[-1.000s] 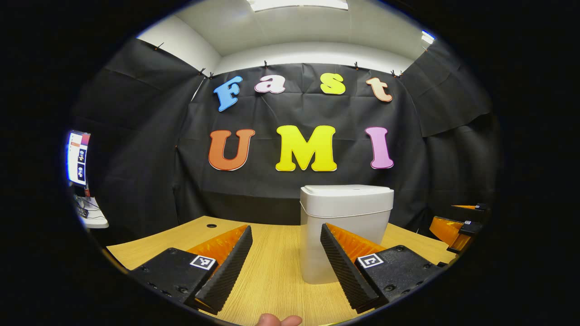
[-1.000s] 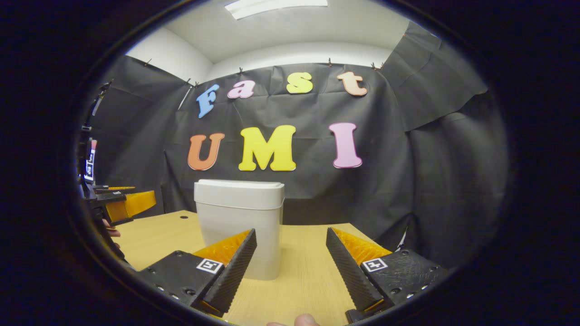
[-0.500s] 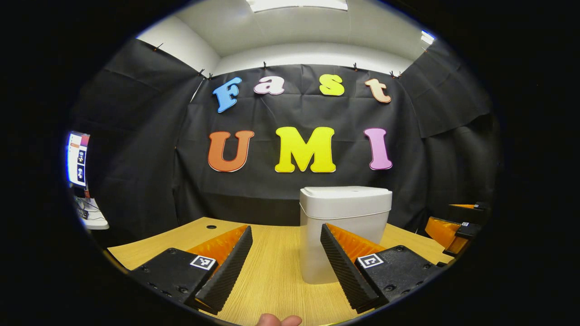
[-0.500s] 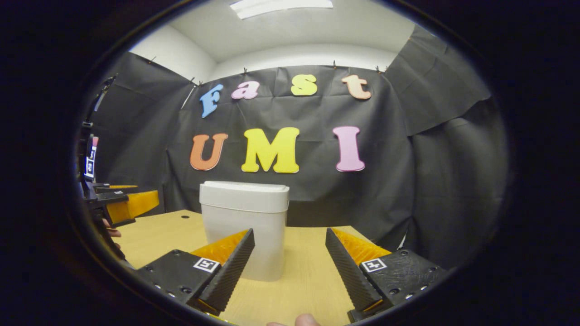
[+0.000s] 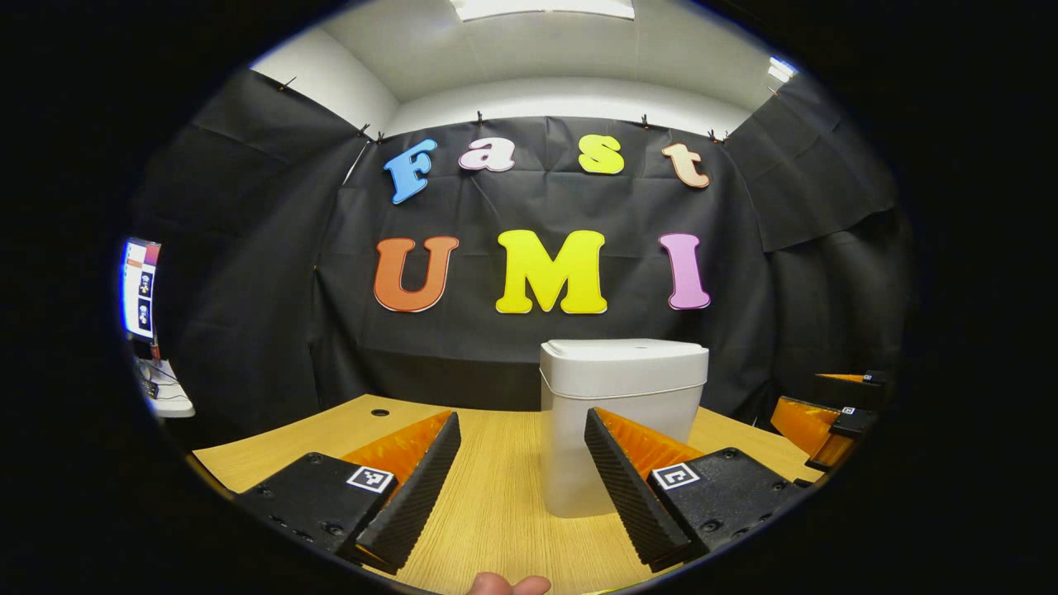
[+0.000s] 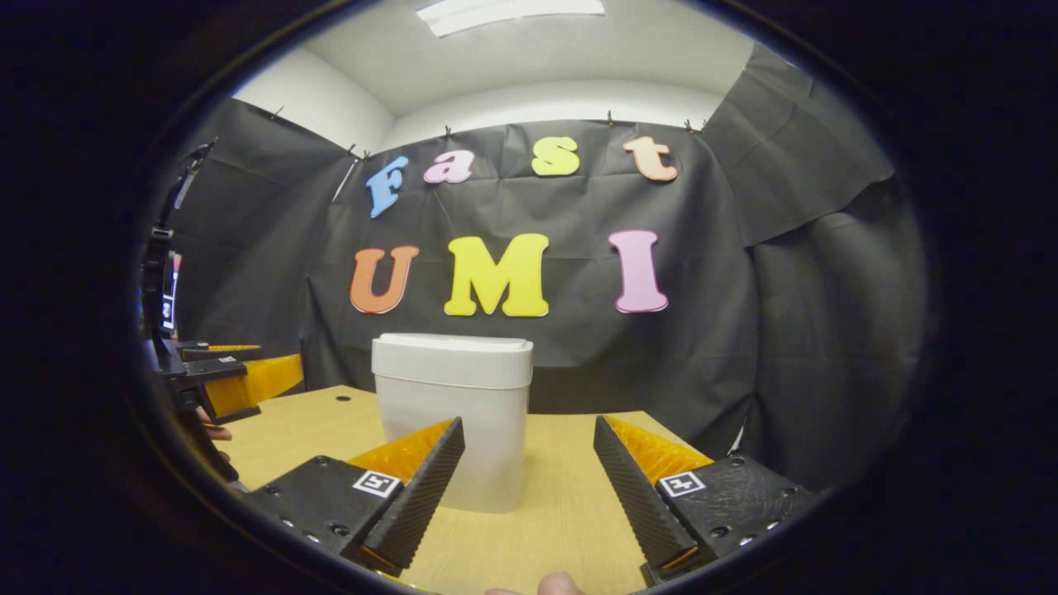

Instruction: Press the lid of the desktop garbage bin to open it, pick up the crumpled paper on the desktop and throw it into the bin, then pick up the pop can on the desktop and drop it into the bin, and finally close the garbage bin lid.

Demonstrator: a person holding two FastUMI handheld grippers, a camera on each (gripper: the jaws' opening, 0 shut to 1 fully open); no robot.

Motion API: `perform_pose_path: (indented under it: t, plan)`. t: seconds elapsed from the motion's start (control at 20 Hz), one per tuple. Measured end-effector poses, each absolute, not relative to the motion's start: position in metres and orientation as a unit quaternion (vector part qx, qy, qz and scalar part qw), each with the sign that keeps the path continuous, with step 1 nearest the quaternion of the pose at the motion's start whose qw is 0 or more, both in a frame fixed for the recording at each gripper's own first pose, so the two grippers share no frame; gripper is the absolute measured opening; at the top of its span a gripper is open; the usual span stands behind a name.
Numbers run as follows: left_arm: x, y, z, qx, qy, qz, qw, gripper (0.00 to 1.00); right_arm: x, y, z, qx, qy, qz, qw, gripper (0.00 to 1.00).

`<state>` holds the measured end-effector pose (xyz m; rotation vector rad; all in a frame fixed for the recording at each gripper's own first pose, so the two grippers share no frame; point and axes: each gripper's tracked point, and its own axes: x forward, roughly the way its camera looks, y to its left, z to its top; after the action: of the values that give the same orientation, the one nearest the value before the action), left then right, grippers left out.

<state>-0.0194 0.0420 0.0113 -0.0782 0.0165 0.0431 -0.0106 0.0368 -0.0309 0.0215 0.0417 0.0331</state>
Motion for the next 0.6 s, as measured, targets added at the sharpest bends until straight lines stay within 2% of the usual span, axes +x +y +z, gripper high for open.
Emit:
perform_pose_path:
  t: [0.6]
  plan:
    - [-0.0189, 0.0391, 0.0096, -0.037, 0.012, 0.018, 0.999, 0.97, -0.0129, 0.0385, -0.026, 0.008, 0.015, 0.016, 1.0, 0.97]
